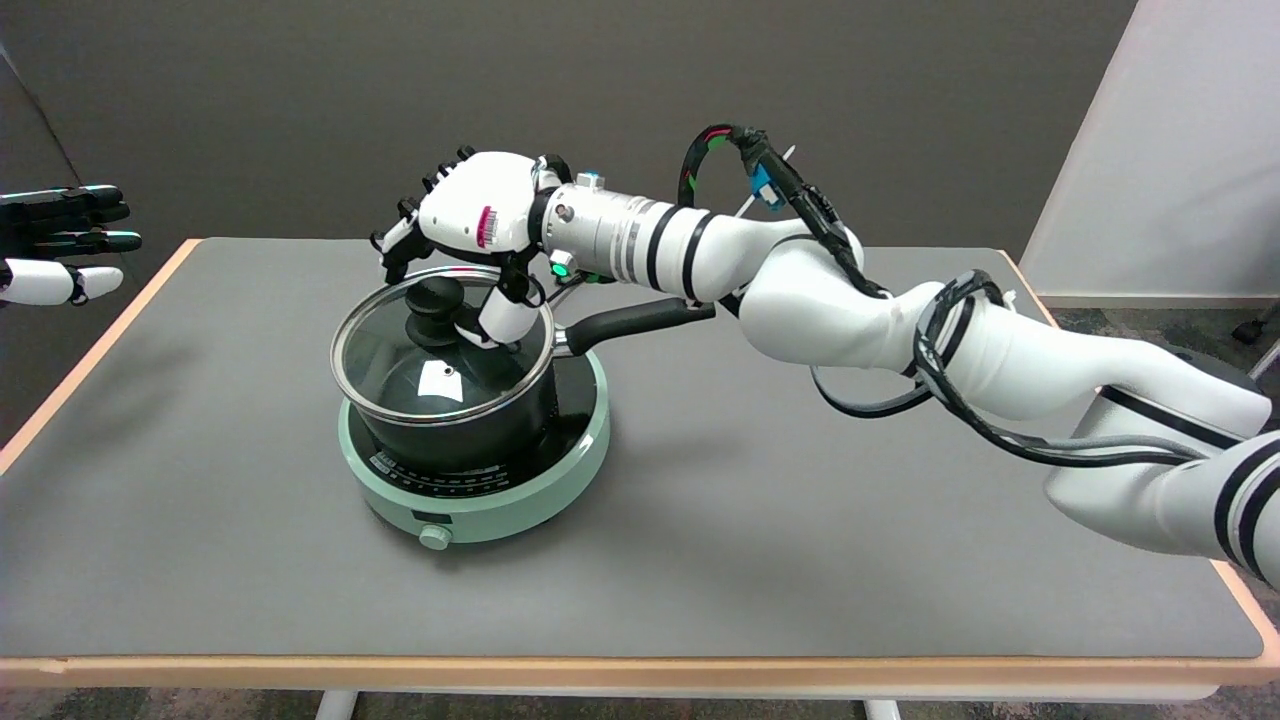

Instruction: Pick up the pot lid.

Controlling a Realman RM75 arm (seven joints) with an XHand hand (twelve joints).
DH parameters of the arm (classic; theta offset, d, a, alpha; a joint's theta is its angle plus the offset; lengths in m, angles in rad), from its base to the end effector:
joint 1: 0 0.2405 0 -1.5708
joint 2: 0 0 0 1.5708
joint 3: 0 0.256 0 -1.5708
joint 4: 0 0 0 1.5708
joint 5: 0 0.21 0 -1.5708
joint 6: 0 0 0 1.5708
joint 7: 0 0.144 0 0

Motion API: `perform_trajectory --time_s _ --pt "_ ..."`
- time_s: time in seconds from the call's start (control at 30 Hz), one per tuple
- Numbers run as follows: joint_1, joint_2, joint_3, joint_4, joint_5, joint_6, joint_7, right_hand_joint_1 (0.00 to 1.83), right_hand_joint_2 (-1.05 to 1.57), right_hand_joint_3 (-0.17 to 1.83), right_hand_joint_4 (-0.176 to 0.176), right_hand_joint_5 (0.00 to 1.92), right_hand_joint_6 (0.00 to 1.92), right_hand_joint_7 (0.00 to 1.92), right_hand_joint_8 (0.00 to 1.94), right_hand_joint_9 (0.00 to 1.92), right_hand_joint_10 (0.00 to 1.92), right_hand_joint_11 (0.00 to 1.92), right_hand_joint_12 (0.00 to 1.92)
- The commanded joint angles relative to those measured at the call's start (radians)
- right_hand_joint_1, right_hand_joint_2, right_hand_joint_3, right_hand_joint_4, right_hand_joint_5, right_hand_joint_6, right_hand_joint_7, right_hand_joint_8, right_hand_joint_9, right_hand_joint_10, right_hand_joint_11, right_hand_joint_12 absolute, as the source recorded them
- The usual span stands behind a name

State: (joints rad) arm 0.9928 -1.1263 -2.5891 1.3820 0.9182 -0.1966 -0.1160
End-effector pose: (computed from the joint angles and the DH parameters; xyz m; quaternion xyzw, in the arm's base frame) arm -0.1039 -0.4527 0.1129 0.9094 0.0820 -0.0652 0.4025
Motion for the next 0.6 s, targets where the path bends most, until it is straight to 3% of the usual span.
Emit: perform_trajectory --time_s 0.03,0.43,0.5,0.53,0.6 --pt "-0.001 0.000 0.001 0.036 0.050 -0.031 -0.003 0.98 0.59 0.95 0.176 0.61 0.33 0.72 0.26 0.72 0.46 0.44 0.82" --pt "-0.006 0.000 0.008 0.029 0.050 -0.032 -0.003 0.98 0.59 0.93 0.176 0.63 0.35 0.74 0.27 0.73 0.48 0.44 0.82" --pt "0.053 -0.009 -0.125 0.134 0.051 -0.046 0.004 0.98 0.60 0.92 0.176 0.63 0.36 0.75 0.28 0.74 0.49 0.44 0.82" --pt "0.001 -0.007 -0.002 0.021 0.050 -0.033 -0.003 0.97 0.60 0.92 0.176 0.64 0.37 0.76 0.28 0.74 0.49 0.44 0.82" --pt "0.004 -0.013 0.000 0.005 0.050 -0.032 -0.003 0.97 0.61 0.91 0.176 0.64 0.38 0.76 0.29 0.75 0.50 0.45 0.82"
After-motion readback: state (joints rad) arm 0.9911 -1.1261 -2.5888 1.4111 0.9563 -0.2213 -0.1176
